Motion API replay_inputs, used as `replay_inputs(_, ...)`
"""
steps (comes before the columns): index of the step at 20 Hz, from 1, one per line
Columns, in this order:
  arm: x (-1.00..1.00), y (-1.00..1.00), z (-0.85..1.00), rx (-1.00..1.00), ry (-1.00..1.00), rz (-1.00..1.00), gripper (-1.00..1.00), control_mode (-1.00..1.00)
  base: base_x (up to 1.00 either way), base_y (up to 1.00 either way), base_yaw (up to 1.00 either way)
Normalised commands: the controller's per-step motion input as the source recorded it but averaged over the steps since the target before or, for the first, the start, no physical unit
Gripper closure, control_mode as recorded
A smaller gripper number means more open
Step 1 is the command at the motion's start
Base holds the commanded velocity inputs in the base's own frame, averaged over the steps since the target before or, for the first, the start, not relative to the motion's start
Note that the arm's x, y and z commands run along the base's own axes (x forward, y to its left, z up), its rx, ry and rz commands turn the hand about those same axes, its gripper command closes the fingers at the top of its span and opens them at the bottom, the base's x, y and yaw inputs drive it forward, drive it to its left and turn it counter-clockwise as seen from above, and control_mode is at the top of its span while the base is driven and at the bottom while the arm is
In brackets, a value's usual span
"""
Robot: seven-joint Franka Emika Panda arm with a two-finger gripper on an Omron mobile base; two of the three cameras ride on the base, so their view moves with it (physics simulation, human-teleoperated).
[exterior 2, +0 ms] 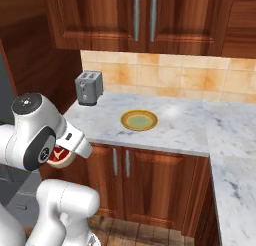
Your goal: Place the steak on the counter behind the older steak on the same shelf of the fridge to maintain FIFO order. Close the fridge door when finished.
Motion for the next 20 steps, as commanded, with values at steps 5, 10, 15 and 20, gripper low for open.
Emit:
replay_inputs(5, 0.0, 0.0, 0.0, 0.0, 0.0, 0.0, 1.0, 1.0, -0.95, 0.81, 0.04)
replay_inputs(10, 0.0, 0.0, 0.0, 0.0, 0.0, 0.0, 1.0, 1.0, -0.73, 1.0, 0.05)
replay_inputs(15, 0.0, 0.0, 0.0, 0.0, 0.0, 0.0, 1.0, 1.0, -0.38, 1.0, 0.03)
replay_inputs(20, 0.0, 0.0, 0.0, 0.0, 0.0, 0.0, 1.0, 1.0, -0.07, 0.59, 0.43)
